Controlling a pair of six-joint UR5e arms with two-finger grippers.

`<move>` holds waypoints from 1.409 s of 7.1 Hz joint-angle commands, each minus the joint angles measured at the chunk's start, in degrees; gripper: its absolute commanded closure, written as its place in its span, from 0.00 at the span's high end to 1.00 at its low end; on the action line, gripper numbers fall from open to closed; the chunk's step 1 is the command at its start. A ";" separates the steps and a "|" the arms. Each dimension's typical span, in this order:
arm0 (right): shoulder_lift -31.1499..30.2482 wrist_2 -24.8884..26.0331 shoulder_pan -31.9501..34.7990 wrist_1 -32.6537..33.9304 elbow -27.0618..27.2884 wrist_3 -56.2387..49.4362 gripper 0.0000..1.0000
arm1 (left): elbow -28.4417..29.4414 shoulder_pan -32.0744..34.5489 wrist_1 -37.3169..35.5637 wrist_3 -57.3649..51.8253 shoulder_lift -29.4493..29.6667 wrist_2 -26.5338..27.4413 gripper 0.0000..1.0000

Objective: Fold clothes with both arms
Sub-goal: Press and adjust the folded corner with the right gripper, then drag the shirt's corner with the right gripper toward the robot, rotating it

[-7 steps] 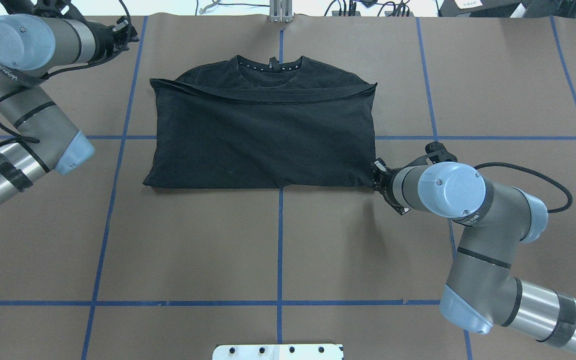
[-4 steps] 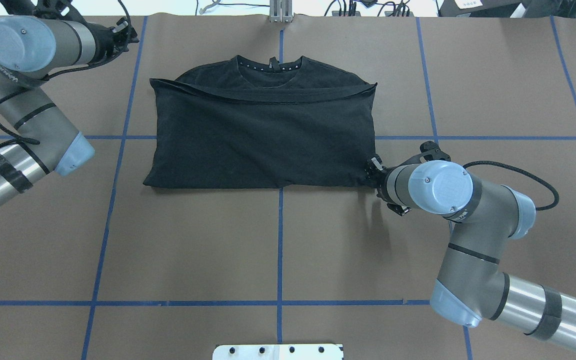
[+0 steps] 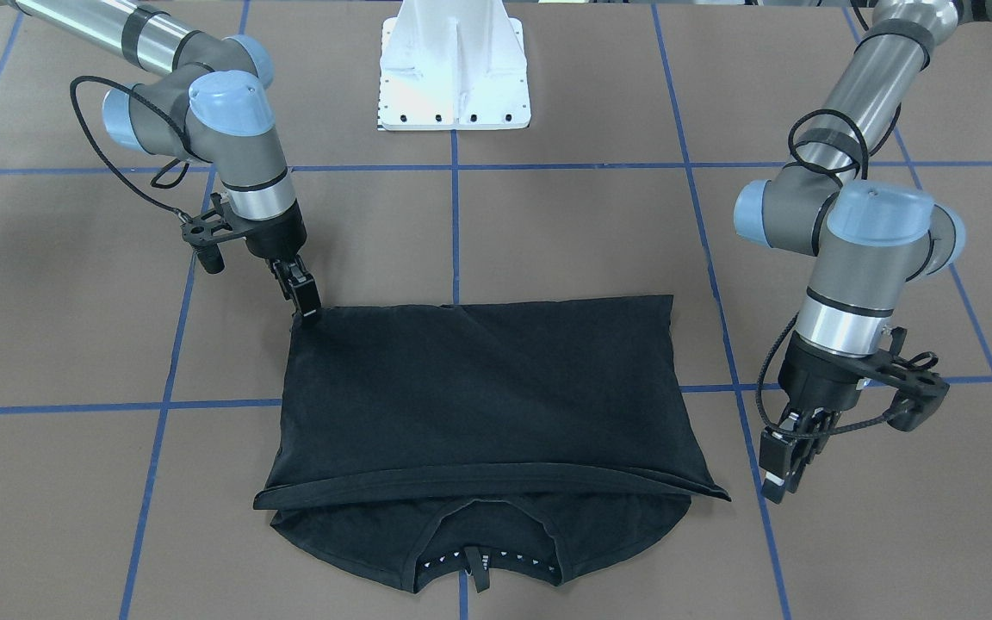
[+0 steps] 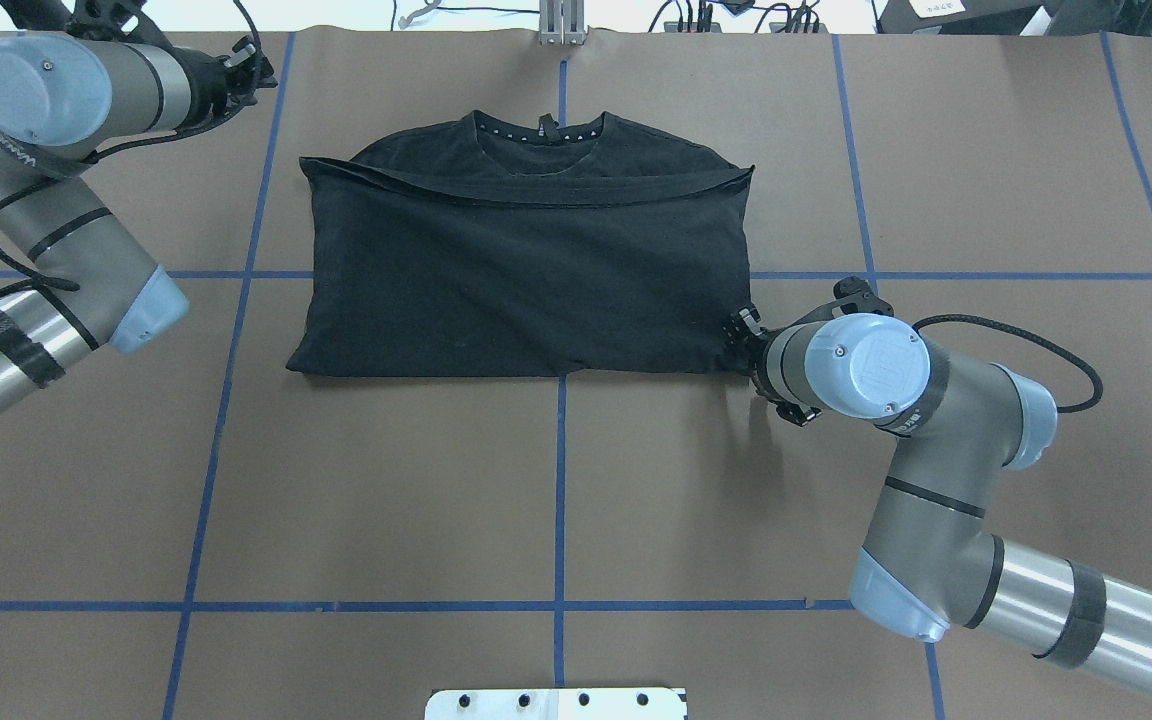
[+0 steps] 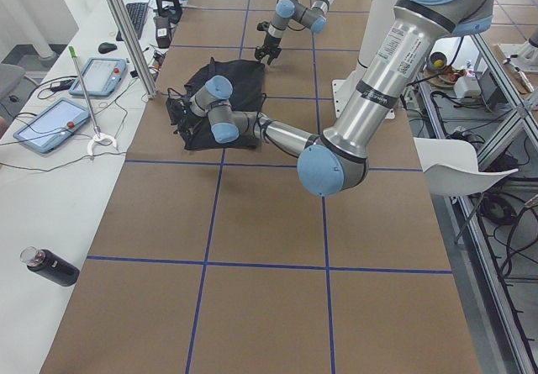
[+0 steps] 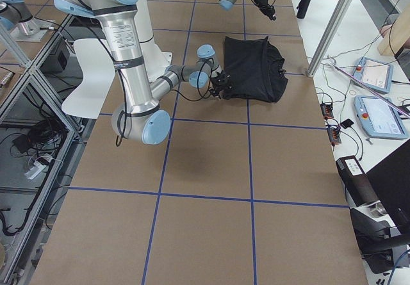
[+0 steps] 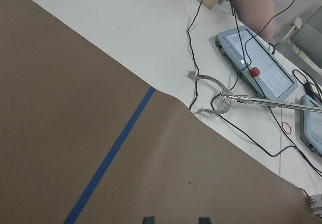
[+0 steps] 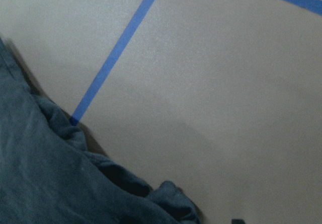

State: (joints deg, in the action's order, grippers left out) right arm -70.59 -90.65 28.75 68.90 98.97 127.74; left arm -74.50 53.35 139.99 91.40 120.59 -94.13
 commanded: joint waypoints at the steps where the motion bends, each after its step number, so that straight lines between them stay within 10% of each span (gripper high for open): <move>1: 0.10 -0.05 0.26 0.01 -0.18 0.23 0.00 | -0.04 0.00 -0.07 0.00 0.00 0.00 0.41; 7: -2.26 -0.93 1.05 1.92 5.76 -0.21 0.00 | -0.38 -0.09 -0.07 0.26 0.08 -0.17 0.42; 10: -6.31 -0.40 -8.93 21.84 20.69 -0.30 0.00 | -4.05 -0.18 -0.33 0.26 -0.09 -1.48 0.42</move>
State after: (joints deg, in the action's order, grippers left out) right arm -75.54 -91.12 24.60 83.72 114.12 127.47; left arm -76.47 53.19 139.85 91.67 120.63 -94.85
